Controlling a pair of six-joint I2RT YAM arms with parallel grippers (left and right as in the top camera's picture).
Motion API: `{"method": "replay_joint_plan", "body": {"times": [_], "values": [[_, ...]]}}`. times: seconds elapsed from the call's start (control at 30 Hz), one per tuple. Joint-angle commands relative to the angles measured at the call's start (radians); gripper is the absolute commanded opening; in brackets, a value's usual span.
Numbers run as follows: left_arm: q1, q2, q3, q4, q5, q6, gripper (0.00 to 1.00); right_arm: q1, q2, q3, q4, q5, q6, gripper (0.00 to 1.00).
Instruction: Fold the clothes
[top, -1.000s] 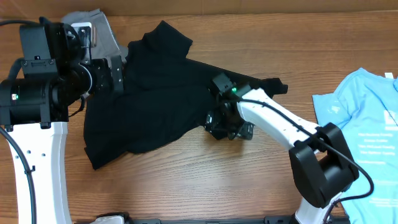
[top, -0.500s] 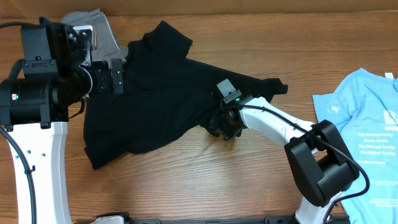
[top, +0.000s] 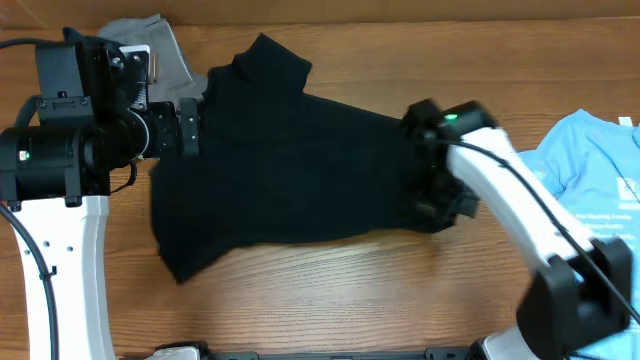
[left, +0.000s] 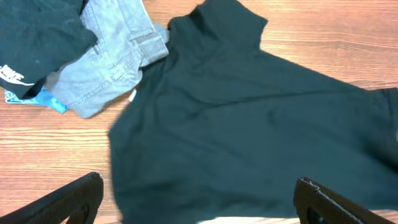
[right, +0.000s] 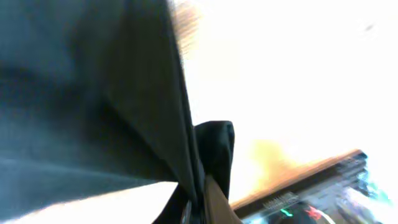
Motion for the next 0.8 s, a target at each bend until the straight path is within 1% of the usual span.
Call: {"method": "replay_joint_plan", "body": {"times": [0.0,0.27,0.33,0.37,0.43,0.53,0.6,0.7,0.77], "values": [[-0.006,-0.002,0.017,-0.007,-0.004,0.02,1.0,-0.023,-0.057,0.024,-0.061,0.061,-0.035,0.06],[-0.006,0.031,0.016,-0.063,-0.005,0.02,1.0,-0.094,-0.066,0.024,-0.072,0.094,-0.031,0.06],[-0.007,0.044,0.009,-0.101,-0.004,0.019,0.97,-0.103,-0.066,0.024,-0.063,0.093,-0.031,0.09],[-0.007,0.05,0.0,-0.119,0.003,0.017,1.0,-0.103,-0.066,0.024,-0.057,0.093,-0.031,0.09],[-0.008,0.064,-0.044,-0.153,0.04,0.014,1.0,-0.103,-0.066,0.024,-0.035,0.093,-0.031,0.1],[-0.008,0.08,-0.157,-0.167,0.092,-0.01,1.0,-0.102,-0.066,0.024,-0.001,0.058,-0.039,0.1],[-0.008,0.085,-0.272,-0.139,0.092,-0.042,0.99,-0.101,-0.066,0.024,0.024,0.022,-0.047,0.1],[-0.007,0.085,-0.454,-0.042,0.08,-0.102,0.97,-0.102,-0.066,0.023,0.045,-0.01,-0.069,0.1],[-0.007,0.085,-0.587,0.062,0.047,-0.155,0.97,-0.102,-0.066,0.023,0.054,-0.013,-0.069,0.1]]}}
